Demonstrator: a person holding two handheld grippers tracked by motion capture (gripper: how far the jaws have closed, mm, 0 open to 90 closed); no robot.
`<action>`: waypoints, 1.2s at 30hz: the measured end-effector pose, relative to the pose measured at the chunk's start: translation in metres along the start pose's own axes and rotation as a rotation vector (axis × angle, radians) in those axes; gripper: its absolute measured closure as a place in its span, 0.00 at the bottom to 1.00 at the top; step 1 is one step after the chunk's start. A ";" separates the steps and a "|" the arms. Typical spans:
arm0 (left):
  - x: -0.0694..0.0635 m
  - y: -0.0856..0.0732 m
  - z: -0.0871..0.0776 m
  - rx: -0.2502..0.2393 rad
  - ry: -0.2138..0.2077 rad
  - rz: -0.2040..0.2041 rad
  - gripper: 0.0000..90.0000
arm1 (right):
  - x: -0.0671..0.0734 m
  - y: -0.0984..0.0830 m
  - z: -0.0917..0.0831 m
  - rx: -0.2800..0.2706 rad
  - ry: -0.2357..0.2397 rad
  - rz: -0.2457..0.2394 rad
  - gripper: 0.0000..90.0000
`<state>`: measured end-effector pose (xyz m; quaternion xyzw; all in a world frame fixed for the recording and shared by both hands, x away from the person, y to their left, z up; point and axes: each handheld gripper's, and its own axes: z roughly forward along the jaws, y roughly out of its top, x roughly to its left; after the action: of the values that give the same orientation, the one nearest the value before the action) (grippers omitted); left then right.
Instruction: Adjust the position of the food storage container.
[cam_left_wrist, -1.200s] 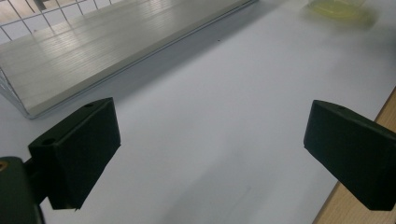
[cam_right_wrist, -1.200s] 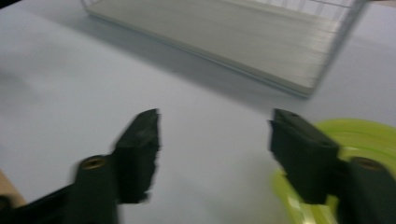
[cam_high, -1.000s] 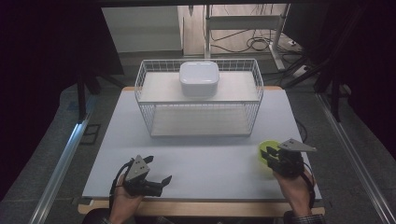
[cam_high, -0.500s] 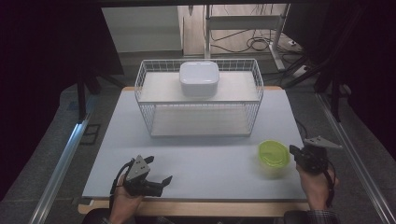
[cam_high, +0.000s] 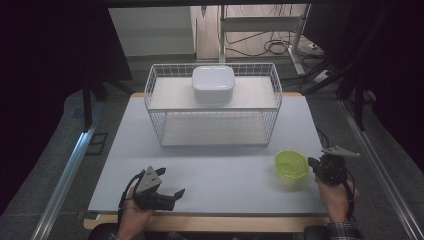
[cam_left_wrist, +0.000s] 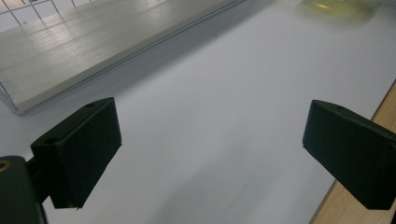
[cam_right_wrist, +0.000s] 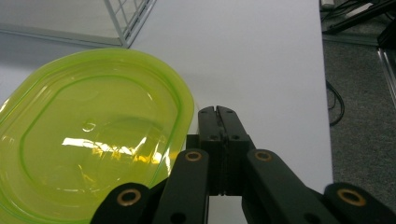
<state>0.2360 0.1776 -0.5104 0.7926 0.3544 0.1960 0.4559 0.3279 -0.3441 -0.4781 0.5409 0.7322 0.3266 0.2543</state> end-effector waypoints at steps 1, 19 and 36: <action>0.000 0.000 0.000 0.002 0.001 0.001 0.04 | 0.001 0.000 0.000 0.002 0.003 0.000 1.00; -0.002 0.000 0.002 0.010 -0.003 0.010 0.04 | 0.047 0.006 0.014 0.025 0.156 -0.029 0.99; -0.003 0.000 0.002 0.012 -0.002 0.014 0.04 | 0.078 0.000 0.008 0.032 0.221 -0.070 0.98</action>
<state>0.2355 0.1744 -0.5112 0.7979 0.3495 0.1964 0.4501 0.3112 -0.2675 -0.4848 0.4797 0.7795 0.3631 0.1746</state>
